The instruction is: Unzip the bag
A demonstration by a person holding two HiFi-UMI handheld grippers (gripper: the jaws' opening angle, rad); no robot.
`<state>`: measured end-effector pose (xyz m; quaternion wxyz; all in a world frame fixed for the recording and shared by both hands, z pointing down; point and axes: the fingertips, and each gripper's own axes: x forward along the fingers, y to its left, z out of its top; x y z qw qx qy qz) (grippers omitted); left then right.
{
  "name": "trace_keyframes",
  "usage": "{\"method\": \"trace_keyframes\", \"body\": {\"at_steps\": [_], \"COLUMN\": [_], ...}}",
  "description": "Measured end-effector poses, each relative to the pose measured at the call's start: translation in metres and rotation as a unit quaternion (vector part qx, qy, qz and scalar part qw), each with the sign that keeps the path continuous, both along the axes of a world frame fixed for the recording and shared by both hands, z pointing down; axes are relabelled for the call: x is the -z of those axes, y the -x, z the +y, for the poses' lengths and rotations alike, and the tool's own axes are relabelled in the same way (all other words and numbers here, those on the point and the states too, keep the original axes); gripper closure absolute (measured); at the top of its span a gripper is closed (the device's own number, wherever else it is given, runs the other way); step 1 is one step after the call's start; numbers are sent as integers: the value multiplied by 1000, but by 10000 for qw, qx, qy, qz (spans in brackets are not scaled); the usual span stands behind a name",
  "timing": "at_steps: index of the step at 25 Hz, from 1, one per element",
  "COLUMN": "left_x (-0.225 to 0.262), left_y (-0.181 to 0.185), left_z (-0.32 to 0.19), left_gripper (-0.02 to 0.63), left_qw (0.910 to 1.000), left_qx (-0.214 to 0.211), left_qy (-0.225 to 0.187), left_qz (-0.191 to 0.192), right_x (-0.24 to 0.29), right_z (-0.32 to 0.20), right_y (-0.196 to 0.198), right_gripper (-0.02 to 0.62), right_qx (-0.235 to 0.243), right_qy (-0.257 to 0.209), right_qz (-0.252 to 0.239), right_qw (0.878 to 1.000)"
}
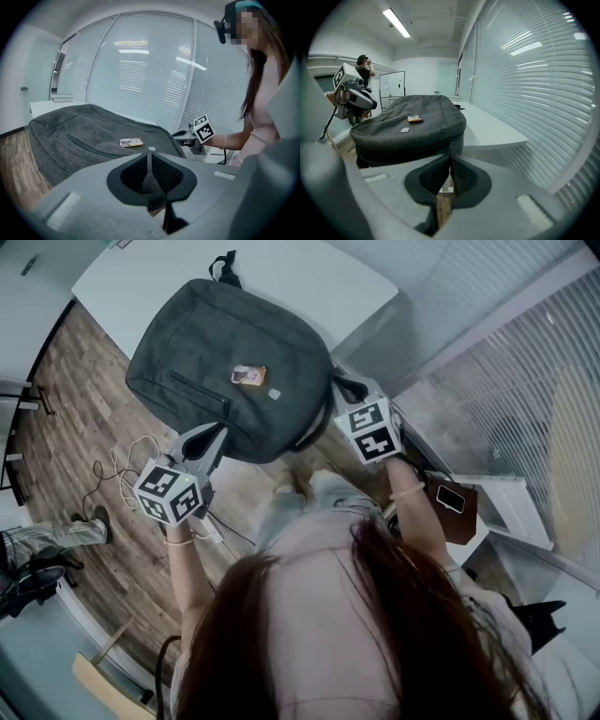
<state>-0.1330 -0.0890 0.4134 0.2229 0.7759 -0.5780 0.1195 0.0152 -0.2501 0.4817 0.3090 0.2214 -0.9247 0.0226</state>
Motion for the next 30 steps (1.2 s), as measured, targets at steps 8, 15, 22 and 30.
{"method": "trace_keyframes", "body": {"at_steps": [8,15,22,30], "left_x": [11,15,3,-22], "left_y": [-50,-91,-117,-132], "left_z": [-20,-41,-57,-65], "left_gripper": [534,523,497,461], "left_qw": [9997,9989,9982,9911], "left_qx": [-17,-195,-276,-574], "left_qy": [-12,9,292,892], "left_qz": [-257,-436,-453,-799], "right_x": [0,2,2,1], "right_z": [-4,-7,-7,-6], "right_y": [-2,-1,-3,-2], "right_gripper": [586,586,586,586], "right_qx": [355,529,624,567], "right_qy": [-42,-77,-36,-3], "right_qz": [-9,-151,-241,-323], "right_qw": [9994,9985,9978,9979]}}
